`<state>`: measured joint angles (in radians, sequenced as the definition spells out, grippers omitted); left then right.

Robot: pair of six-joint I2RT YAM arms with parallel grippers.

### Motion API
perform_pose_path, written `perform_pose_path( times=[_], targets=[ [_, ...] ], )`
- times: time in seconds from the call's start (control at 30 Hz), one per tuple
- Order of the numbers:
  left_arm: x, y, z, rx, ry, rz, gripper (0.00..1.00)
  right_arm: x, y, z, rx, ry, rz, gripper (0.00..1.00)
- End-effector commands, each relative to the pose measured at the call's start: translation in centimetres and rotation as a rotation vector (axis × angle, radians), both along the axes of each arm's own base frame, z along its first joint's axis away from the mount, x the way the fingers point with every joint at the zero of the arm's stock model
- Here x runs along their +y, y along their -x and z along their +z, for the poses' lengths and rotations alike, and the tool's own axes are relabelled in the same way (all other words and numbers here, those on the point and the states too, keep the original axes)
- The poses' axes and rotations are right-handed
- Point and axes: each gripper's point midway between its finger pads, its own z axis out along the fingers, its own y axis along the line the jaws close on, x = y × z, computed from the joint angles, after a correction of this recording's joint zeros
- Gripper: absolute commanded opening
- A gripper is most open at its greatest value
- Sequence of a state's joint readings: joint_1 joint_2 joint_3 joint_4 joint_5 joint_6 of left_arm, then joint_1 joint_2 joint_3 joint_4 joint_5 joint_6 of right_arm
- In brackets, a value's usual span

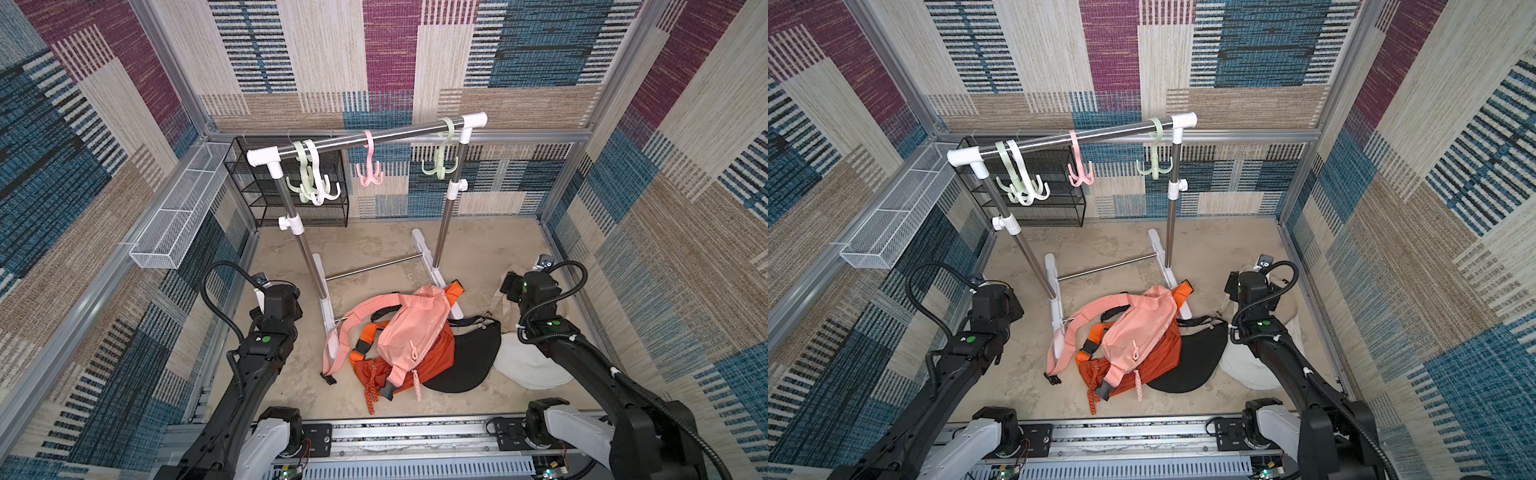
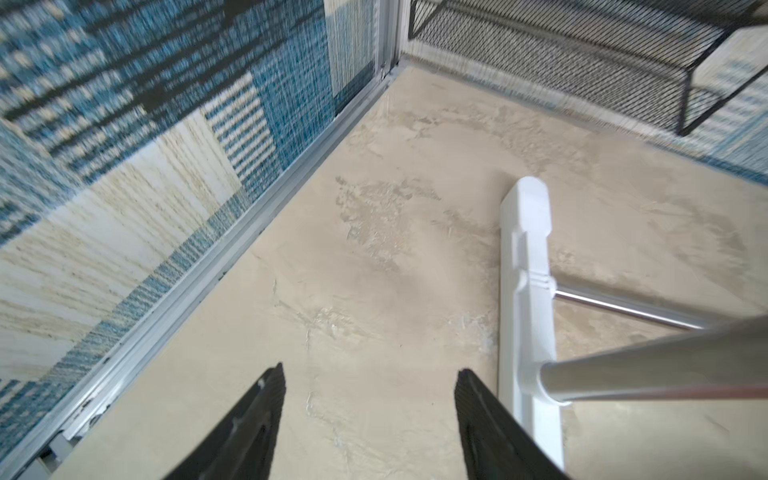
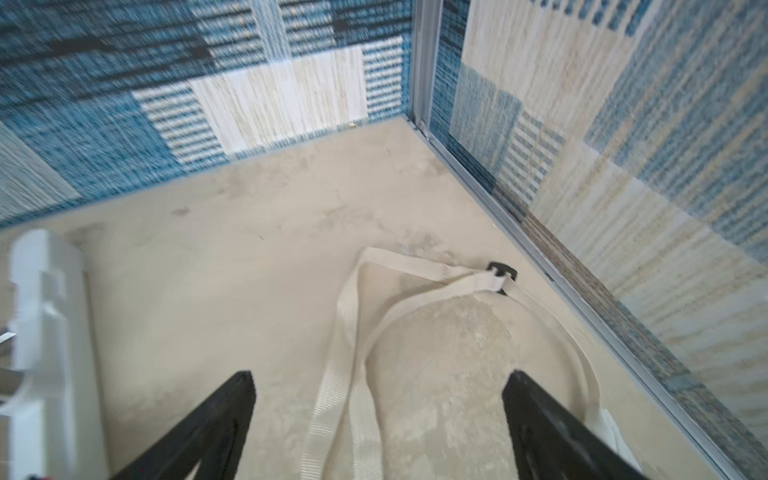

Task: Take the bag off the hook
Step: Reset both arms

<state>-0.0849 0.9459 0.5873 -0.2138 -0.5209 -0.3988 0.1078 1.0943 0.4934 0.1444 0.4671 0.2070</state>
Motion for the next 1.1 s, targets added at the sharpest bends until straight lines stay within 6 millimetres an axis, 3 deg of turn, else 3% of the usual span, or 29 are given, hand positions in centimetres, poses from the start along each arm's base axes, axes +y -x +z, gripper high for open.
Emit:
perform_pose_path(
  times=[0.0,0.07,0.17,0.27,0.33,0.4,0.5,0.63,0.7,0.73,0.77,0.83,0.9,1.07],
  targets=[
    [0.4,-2.2,0.4,-0.131,0.011,0.023,0.69,-0.7,-0.5,2.8,-0.237,0.054,0.004,0.96],
    [0.5,-2.9,-0.8,-0.142,-0.017,0.004,0.7,-0.2,0.2,2.5,-0.303,0.084,0.054,0.97],
    [-1.0,-4.5,-2.2,-0.214,-0.036,-0.129,0.7,1.0,1.0,1.5,-0.374,0.108,0.158,0.97],
    [-2.3,-5.5,-4.2,-0.184,-0.067,-0.242,0.7,1.6,0.2,0.6,-0.364,0.078,0.232,0.98],
    [-3.1,-6.2,-4.6,-0.154,-0.079,-0.31,0.7,1.9,0.0,1.2,-0.416,0.072,0.275,0.98],
    [-4.2,-7.2,-3.6,-0.198,-0.131,-0.403,0.69,1.7,-0.6,0.8,-0.428,0.042,0.308,0.98],
    [-3.7,-7.0,-3.7,-0.263,-0.138,-0.409,0.7,3.3,-1.8,-0.9,-0.393,0.03,0.435,0.98],
    [-1.1,-6.7,-5.6,-0.346,-0.129,-0.286,0.75,3.3,-2.2,-1.0,-0.401,0.032,0.432,0.99],
    [-0.9,-6.8,-6.9,-0.218,-0.071,-0.277,0.78,3.2,-2.3,-1.3,-0.38,0.028,0.428,1.0],
    [-0.9,-7.5,-6.3,-0.225,-0.089,-0.276,0.97,3.3,-2.2,-1.0,-0.399,0.031,0.431,1.0],
    [-1.3,-8.3,-6.2,-0.239,-0.12,-0.302,0.99,3.2,-2.3,-1.2,-0.385,0.029,0.427,1.0],
    [-1.9,-8.6,-7.2,-0.143,-0.086,-0.331,0.99,3.2,-2.2,-1.2,-0.39,0.031,0.427,1.0],
    [-1.9,-9.5,-6.7,-0.153,-0.125,-0.325,0.99,3.3,-2.2,-1.2,-0.392,0.032,0.428,1.0],
    [-2.2,-9.4,-6.8,-0.136,-0.135,-0.323,0.99,3.3,-2.3,-1.2,-0.387,0.033,0.426,1.0]
  ],
)
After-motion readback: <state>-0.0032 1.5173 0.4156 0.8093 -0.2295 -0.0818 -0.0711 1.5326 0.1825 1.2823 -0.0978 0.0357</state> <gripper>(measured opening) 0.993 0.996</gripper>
